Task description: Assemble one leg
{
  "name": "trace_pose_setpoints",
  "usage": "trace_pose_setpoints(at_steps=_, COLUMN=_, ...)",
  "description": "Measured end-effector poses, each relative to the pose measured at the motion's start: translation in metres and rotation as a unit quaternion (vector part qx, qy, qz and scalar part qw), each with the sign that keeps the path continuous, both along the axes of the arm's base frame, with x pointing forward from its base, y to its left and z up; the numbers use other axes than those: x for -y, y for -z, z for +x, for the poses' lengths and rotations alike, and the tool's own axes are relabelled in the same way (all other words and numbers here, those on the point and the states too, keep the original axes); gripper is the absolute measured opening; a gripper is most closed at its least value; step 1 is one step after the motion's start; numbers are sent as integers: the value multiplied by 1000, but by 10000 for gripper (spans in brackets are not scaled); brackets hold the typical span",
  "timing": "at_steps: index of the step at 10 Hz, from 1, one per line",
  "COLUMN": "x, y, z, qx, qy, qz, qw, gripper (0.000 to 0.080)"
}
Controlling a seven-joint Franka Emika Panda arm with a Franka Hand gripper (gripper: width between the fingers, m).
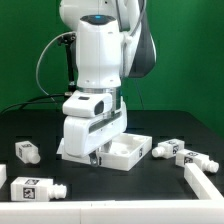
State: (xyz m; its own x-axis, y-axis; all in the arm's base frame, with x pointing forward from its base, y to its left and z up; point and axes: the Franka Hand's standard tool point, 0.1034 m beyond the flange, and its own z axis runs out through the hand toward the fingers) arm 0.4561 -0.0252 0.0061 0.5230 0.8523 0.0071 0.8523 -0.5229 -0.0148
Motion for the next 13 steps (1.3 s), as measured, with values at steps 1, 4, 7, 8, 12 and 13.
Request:
trace_pose_setpoints(at_steps=1, x=0, y=0, z=0, qx=0, qy=0, qz=0, qw=1000, gripper=101)
trace_pose_setpoints(at_steps=4, x=3, y=-2, z=0, qx=-7, qy=2, qz=-1, qw=1000, gripper=52)
trace_pose_setpoints(at_steps=7, x=10, y=-55, z=15, qx=7, qy=101, qz=-19, qw=995, gripper=52)
trace_pose_setpoints(at_steps=8, x=10, y=-75, z=23, qx=5, qy=134, qz=-25, qw=991, gripper=53)
trace_pose_setpoints(at_steps=12, x=-8, y=-84, z=51, qx=-19, qy=271, qz=-40, qw=962, gripper=54)
trace_pose_setpoints(at_steps=13, x=-8, y=-83, z=50, qx=-20, qy=271, qz=-40, qw=961, gripper=54)
